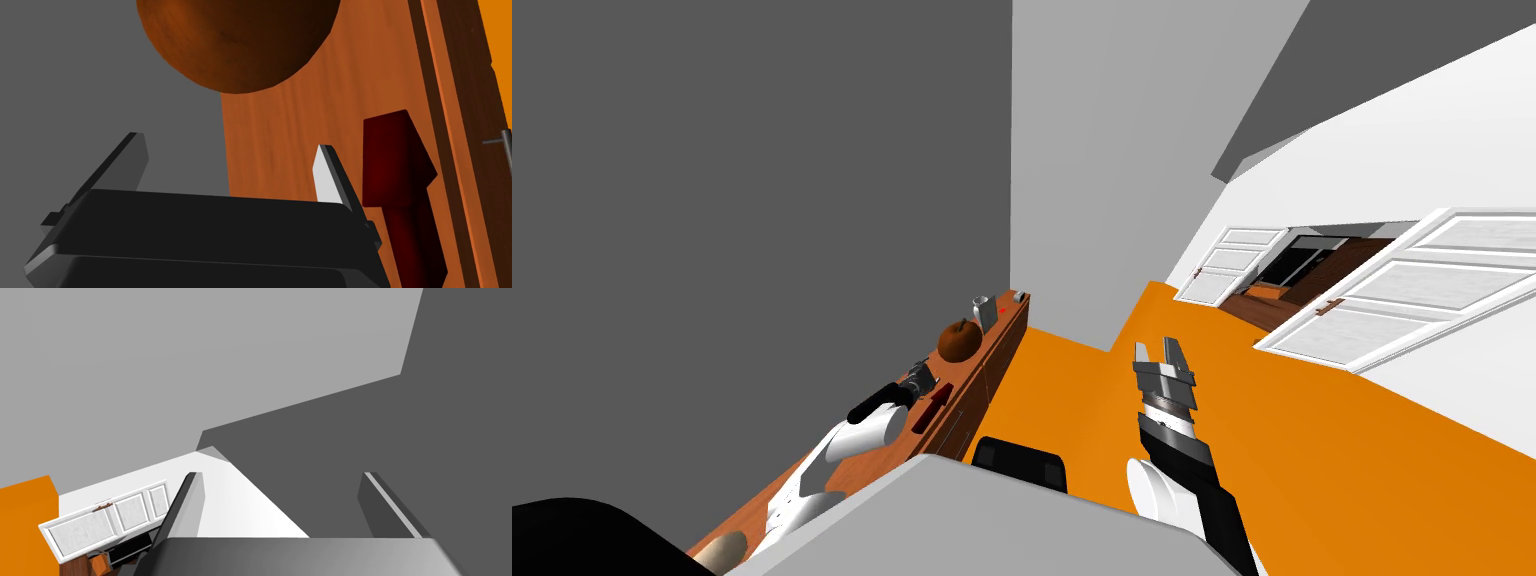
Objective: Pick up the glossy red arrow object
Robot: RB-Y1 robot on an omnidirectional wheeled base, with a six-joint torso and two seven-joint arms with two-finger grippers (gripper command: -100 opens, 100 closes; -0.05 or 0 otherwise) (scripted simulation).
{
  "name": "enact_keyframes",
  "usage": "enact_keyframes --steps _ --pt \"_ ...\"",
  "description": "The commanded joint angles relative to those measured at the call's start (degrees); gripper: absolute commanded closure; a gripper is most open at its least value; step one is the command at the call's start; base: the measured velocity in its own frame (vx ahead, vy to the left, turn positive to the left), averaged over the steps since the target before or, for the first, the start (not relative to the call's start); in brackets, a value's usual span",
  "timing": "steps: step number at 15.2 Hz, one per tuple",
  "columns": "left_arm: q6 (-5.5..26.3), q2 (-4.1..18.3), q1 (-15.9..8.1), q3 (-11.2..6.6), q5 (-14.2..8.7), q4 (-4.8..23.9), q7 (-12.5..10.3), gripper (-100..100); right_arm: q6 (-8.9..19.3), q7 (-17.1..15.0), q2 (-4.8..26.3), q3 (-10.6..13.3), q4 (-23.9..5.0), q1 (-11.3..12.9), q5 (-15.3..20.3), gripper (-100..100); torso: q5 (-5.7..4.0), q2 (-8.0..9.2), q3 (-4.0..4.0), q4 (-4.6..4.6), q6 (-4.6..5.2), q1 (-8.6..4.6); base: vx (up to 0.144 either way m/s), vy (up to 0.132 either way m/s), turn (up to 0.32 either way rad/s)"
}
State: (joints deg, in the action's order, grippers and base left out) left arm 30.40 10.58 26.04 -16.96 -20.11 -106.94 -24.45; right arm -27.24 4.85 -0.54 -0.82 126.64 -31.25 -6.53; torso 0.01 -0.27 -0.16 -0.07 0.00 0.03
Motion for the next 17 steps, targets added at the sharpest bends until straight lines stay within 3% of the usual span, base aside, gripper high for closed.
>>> enact_keyframes --steps 1,5,8,10,17 --pt "2.86 -0.24 0.05 -1.18 -1.06 1.56 -0.94 -100 0.00 0.00 0.00 0.00 0.00 0.00 0.00 0 0.00 0.00 0.00 0.00 0.00 0.00 0.056 0.009 -0.016" --pt "6.56 -0.41 0.01 -2.23 -1.96 2.86 -1.76 -100 0.00 0.00 0.00 0.00 0.00 0.00 0.00 0 0.01 -0.06 -0.03 -0.01 0.00 0.03 0.071 0.010 -0.017" --pt "10.70 -0.79 -0.06 -4.26 -3.71 5.39 -3.34 -100 0.00 0.00 0.00 0.00 0.00 0.00 0.00 0 0.00 0.01 0.01 0.00 0.00 0.00 0.057 0.005 -0.019" --pt "11.99 -0.79 -0.06 -4.26 -3.71 5.39 -3.34 -100 0.00 0.00 0.00 0.00 0.00 0.00 0.00 0 -0.01 0.00 0.00 0.00 -0.01 -0.03 0.057 0.002 -0.010" --pt "20.90 -1.61 -0.19 -7.95 -6.83 10.00 -6.18 -100 0.00 0.00 0.00 0.00 0.00 0.00 0.00 0 0.01 -0.02 -0.01 0.00 0.00 0.04 0.066 0.013 -0.017"
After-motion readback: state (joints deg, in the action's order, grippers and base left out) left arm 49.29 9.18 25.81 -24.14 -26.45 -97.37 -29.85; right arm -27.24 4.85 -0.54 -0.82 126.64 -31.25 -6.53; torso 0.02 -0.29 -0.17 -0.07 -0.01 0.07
